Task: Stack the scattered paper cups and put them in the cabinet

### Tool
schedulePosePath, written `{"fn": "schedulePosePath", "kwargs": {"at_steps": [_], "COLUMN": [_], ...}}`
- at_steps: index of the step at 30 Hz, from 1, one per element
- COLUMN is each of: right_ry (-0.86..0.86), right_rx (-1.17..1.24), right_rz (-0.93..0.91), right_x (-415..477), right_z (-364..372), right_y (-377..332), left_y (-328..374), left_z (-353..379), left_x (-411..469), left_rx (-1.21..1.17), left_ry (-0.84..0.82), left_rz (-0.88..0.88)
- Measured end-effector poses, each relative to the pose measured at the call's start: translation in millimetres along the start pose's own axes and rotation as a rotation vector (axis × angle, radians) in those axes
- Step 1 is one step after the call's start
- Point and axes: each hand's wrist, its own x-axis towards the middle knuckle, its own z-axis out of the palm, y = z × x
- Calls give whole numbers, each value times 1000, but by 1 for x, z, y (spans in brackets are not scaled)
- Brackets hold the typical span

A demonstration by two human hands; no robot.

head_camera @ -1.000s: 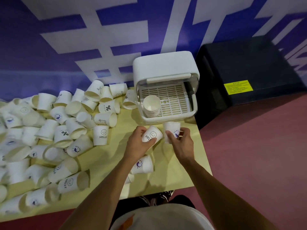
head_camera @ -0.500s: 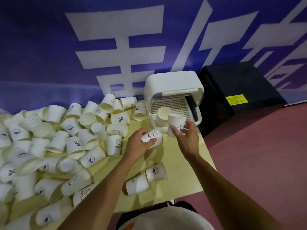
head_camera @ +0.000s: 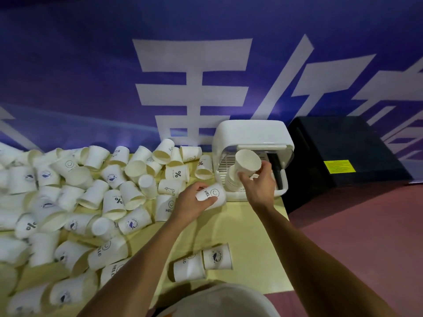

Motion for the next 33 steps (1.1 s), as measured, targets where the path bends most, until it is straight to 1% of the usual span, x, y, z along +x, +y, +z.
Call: {"fn": "schedulePosePath", "kwargs": {"at_steps": [6, 10, 13, 18, 20, 21, 23, 24, 25, 30, 33], "right_ry": [-68, -88, -124, -328, -309, -260, -125, -86, -83, -222, -339], "right_rx": [-54, -68, -155, -369, -354, -324, -249, -218, -187, -186, -166], "right_rz": [-94, -58, -14, 78, 97, 74, -33, -72, -78, 35, 61], "right_x": [10, 16, 21, 27, 23, 20, 13, 9, 6, -8, -15], "right_z": [8, 10, 16, 22, 19, 16, 11, 9, 8, 8, 13], "right_y": [18, 21, 26, 39, 35, 34, 29, 26, 21, 20, 28], "left_y": [-2, 0, 3, 3, 5, 6, 8, 9, 10, 15, 14], "left_z": [2, 5, 6, 7, 7, 8, 9, 10, 10, 12, 10], "left_x": [5, 7, 9, 12, 13, 14, 15, 15, 16, 16, 15], "left_rx": [-10, 8, 24, 39, 37, 34, 24, 17, 11, -22, -52], "left_ry": [13, 24, 17, 12, 13, 15, 22, 29, 36, 52, 64], "left_rz": [-19, -33, -36, -35, -39, -40, -42, -44, -45, -39, -52]}}
